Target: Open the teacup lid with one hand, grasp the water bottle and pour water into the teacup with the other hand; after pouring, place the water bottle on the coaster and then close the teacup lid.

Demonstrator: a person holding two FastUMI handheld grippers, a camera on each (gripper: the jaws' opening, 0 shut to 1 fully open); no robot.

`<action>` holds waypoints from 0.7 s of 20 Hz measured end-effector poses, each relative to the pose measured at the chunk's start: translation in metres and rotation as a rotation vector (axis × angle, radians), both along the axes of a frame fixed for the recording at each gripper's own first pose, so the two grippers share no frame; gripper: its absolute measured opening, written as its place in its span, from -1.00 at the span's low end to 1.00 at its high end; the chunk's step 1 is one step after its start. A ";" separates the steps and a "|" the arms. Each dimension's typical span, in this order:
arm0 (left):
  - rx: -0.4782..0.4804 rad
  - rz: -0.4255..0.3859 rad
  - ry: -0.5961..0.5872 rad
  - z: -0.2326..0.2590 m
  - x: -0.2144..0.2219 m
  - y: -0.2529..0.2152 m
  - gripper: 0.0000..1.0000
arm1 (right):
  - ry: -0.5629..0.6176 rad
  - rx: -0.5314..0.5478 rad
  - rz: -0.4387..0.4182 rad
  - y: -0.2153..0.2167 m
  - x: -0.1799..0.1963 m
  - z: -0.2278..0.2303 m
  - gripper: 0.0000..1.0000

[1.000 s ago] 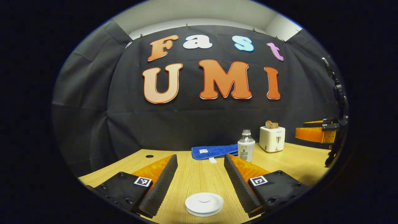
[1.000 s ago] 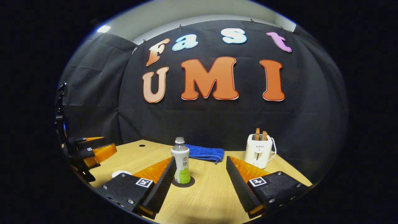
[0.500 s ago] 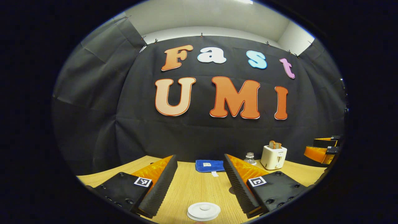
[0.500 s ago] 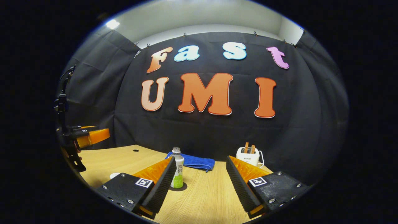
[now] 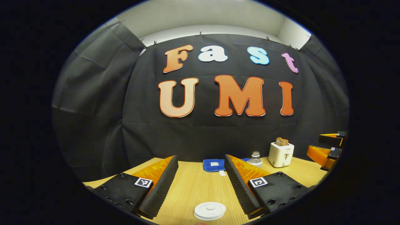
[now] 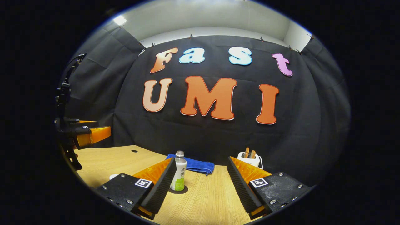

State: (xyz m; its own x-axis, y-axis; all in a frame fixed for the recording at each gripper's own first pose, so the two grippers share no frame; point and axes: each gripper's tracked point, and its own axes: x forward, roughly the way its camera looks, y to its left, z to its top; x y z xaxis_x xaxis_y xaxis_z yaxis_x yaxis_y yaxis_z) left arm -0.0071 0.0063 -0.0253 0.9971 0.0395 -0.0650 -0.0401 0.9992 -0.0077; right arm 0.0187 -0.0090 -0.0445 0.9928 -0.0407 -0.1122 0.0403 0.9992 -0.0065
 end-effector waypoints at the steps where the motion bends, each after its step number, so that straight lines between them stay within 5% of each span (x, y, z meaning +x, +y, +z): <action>1: -0.001 -0.004 -0.006 0.001 0.000 -0.002 0.94 | -0.001 0.001 0.001 0.000 0.000 0.000 0.95; 14: 0.012 -0.005 -0.031 0.010 0.003 -0.004 0.94 | -0.002 -0.007 0.005 0.001 0.001 0.001 0.96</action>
State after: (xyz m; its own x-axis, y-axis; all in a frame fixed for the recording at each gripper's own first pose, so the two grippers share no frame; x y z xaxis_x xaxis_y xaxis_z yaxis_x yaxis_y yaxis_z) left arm -0.0038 0.0024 -0.0148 0.9988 0.0347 -0.0334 -0.0346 0.9994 0.0031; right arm 0.0194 -0.0084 -0.0435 0.9933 -0.0363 -0.1097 0.0350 0.9993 -0.0136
